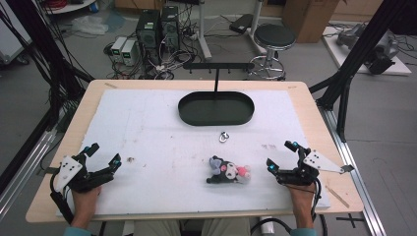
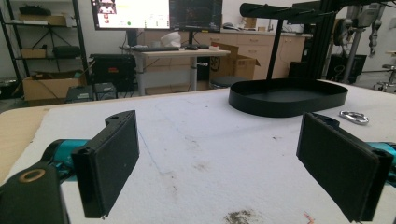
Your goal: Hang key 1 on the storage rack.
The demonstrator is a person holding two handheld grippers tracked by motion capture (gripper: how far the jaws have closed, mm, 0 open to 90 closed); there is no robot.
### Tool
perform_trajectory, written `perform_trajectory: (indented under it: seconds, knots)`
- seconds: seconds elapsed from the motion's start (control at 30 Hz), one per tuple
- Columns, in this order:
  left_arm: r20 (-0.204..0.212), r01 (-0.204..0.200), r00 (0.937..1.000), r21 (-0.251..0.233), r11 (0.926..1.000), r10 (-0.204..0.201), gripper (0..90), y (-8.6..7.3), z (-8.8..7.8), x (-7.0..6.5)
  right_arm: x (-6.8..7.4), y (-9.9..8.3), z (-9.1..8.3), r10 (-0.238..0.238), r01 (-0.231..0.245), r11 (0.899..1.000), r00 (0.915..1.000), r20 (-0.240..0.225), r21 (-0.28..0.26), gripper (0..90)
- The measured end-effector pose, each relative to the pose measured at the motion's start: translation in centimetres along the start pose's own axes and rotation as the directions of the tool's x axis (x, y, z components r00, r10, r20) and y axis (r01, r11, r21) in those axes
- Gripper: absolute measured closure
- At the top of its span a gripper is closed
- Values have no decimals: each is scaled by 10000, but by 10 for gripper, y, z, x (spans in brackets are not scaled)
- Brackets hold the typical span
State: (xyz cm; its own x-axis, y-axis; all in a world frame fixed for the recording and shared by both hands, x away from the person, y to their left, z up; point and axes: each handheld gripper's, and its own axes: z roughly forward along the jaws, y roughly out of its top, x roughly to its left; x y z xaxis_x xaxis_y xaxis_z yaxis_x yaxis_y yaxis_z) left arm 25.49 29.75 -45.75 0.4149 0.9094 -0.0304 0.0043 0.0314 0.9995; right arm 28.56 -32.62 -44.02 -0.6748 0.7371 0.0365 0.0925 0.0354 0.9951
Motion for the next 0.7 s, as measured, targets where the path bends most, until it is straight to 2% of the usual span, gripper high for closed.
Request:
perform_trajectory:
  seconds: [0.1, 0.17, 0.37, 0.53, 0.6, 0.7]
  knots:
    - [2, -13, 10000, 0, 10000, 13, 135, 0, 0, 0, 3, 14, 3, -217, 234, 9992, 9984, -530, 318, 8]
    - [0, -4, 10000, -6, 10000, 4, 134, 0, 0, 0, 5, 24, 6, -471, 533, 9967, 9942, -967, 620, 8]
    - [0, 2, 10000, -8, 10000, -2, 135, 0, 0, 0, 10, 45, 12, -829, 1150, 9824, 9745, -2084, 1469, 8]
    - [-2, 12, 10000, 11, 10000, -12, 135, 0, 0, 0, 13, 59, 22, -1221, 1853, 9594, 9524, -2792, 2125, 8]
    - [10, -3, 10000, -12, 10000, 3, 135, 0, 0, 0, 13, 62, 26, -1165, 1965, 9506, 9435, -3103, 2405, 8]
    - [-6, 4, 10000, -7, 10000, -4, 135, 0, 0, 0, 16, 67, 33, -1299, 2408, 9267, 9256, -3556, 2883, 8]
